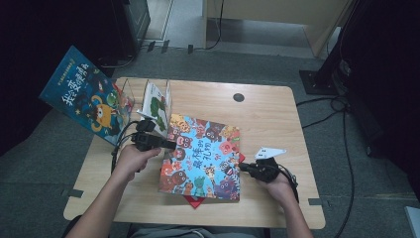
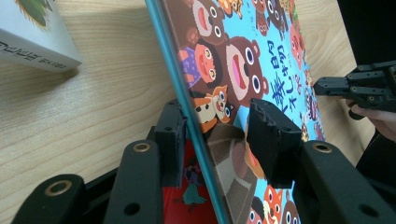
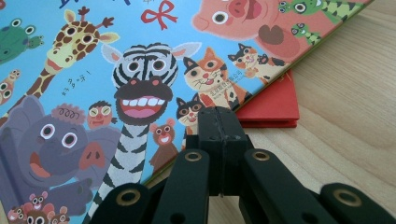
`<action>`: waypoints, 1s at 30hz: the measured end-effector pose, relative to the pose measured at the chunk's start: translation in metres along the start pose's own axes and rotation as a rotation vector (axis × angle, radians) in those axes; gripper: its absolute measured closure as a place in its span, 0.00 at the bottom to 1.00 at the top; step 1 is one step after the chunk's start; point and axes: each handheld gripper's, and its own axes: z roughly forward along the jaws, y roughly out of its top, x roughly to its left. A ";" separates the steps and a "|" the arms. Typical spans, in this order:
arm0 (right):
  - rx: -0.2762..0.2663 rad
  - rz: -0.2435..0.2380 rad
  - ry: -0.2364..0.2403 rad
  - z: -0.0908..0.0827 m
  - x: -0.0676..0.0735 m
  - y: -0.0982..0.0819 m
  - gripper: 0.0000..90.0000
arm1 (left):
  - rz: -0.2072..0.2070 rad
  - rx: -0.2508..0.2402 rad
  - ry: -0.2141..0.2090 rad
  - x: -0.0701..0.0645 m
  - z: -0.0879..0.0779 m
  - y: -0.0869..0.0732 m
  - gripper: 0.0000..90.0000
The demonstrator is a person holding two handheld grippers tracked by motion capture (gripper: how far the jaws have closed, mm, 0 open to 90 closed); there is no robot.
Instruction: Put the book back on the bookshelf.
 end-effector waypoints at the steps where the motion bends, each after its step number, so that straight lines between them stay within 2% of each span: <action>1: 0.001 0.006 0.000 0.000 0.000 0.000 1.00 | 0.000 -0.001 -0.002 0.000 0.000 0.000 0.66; 2: 0.004 0.002 -0.017 0.001 0.000 -0.001 1.00 | 0.000 0.000 -0.003 0.000 0.000 0.000 0.66; 5: 0.006 0.015 -0.011 0.001 -0.002 -0.001 1.00 | 0.003 0.003 -0.011 0.000 -0.001 0.000 0.66; 9: -0.013 0.049 0.021 0.002 -0.005 -0.003 1.00 | -0.019 0.001 -0.069 -0.001 0.000 0.001 0.66; 14: -0.016 0.029 0.025 0.007 -0.001 0.000 1.00 | -0.006 -0.031 -0.104 -0.009 -0.013 0.007 0.70; 17: -0.027 0.021 0.037 0.012 0.001 0.002 1.00 | 0.007 -0.026 -0.099 -0.016 -0.022 0.012 0.70; 19: -0.027 0.013 0.029 0.014 0.003 0.004 1.00 | 0.005 -0.018 -0.116 -0.018 -0.024 0.014 0.71; 24: -0.022 0.013 0.014 0.017 0.006 0.006 1.00 | -0.002 0.021 -0.110 -0.023 -0.027 0.021 0.72; 27: -0.022 0.007 0.012 0.019 0.007 0.008 1.00 | -0.002 0.036 -0.104 -0.026 -0.029 0.025 0.73; 30: -0.028 0.019 0.033 0.023 0.008 0.009 1.00 | 0.002 0.060 -0.079 -0.032 -0.034 0.034 0.73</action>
